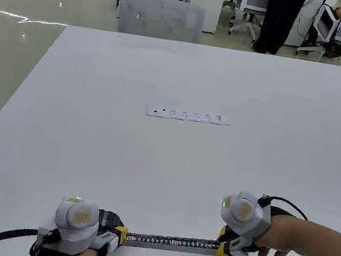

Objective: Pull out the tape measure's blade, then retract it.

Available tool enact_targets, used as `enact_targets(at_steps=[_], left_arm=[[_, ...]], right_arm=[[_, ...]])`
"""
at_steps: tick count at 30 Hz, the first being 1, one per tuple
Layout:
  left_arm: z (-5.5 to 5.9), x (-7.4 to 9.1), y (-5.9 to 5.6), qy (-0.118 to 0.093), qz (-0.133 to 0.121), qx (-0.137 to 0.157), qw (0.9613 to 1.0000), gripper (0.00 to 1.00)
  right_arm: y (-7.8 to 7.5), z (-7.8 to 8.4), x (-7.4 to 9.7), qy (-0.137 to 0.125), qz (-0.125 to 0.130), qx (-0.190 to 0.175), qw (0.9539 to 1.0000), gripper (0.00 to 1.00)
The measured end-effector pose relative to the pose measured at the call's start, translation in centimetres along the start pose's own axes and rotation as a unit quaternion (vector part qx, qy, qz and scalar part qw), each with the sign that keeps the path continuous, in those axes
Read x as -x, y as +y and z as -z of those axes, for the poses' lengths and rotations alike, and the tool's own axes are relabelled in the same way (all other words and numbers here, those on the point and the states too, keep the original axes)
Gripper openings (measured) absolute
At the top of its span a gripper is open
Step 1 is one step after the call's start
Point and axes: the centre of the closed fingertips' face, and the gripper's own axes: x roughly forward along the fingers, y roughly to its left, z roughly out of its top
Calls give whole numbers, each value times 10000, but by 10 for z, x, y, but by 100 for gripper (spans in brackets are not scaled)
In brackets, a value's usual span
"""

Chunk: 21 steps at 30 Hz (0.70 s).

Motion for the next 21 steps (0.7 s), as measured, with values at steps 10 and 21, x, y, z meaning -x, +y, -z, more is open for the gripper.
enact_targets(at_steps=[10, 21], left_arm=[[0, 0, 1, -2, 11, -17, 10000, 58], [0, 1, 1, -2, 12, -15, 10000, 58]], right_arm=[[1, -5, -3, 32, -59, 139, 9999, 14], [3, -12, -5, -10, -56, 118, 9999, 14]])
